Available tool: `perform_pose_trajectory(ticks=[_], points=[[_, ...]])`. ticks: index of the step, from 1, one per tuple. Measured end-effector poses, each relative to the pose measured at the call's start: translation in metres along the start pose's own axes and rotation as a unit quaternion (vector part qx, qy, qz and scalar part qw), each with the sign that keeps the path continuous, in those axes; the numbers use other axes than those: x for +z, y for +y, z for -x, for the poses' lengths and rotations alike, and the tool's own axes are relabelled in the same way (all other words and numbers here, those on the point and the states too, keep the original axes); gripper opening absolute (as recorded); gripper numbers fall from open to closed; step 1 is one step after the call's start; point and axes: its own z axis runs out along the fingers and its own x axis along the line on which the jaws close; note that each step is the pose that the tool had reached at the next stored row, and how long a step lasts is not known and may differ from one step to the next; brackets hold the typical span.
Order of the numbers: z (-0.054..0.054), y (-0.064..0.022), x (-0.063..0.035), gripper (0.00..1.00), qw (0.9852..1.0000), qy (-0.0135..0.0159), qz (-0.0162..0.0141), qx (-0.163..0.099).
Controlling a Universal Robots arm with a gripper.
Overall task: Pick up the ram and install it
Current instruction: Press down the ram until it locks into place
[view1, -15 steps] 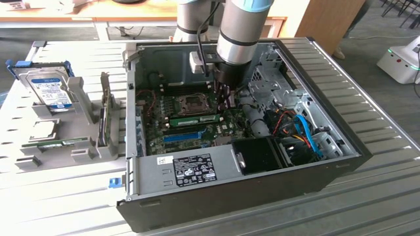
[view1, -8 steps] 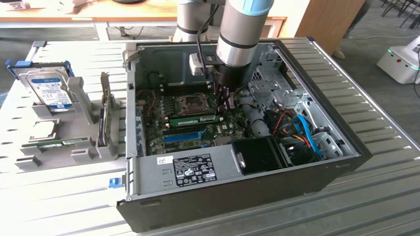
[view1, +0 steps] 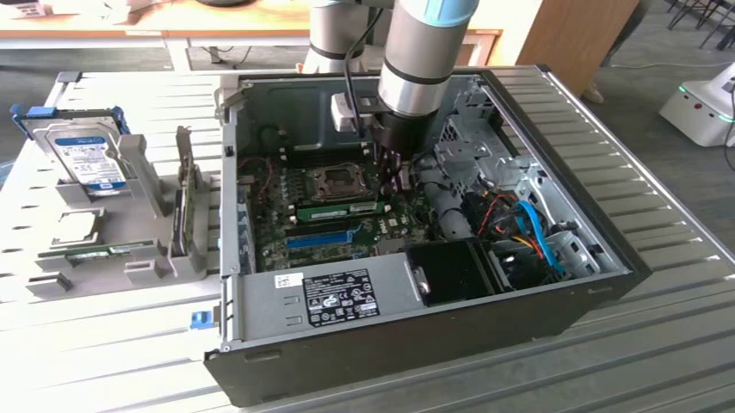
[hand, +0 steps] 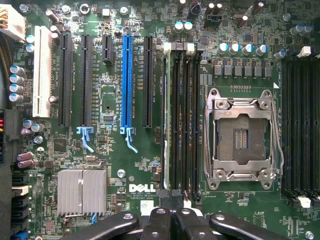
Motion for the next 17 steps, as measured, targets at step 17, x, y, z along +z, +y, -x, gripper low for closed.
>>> perform_pose_trajectory(ticks=[17], points=[[-0.0001, -0.0001, 0.0039, 0.10, 1.0000, 0.0000, 0.0000, 0.000]])
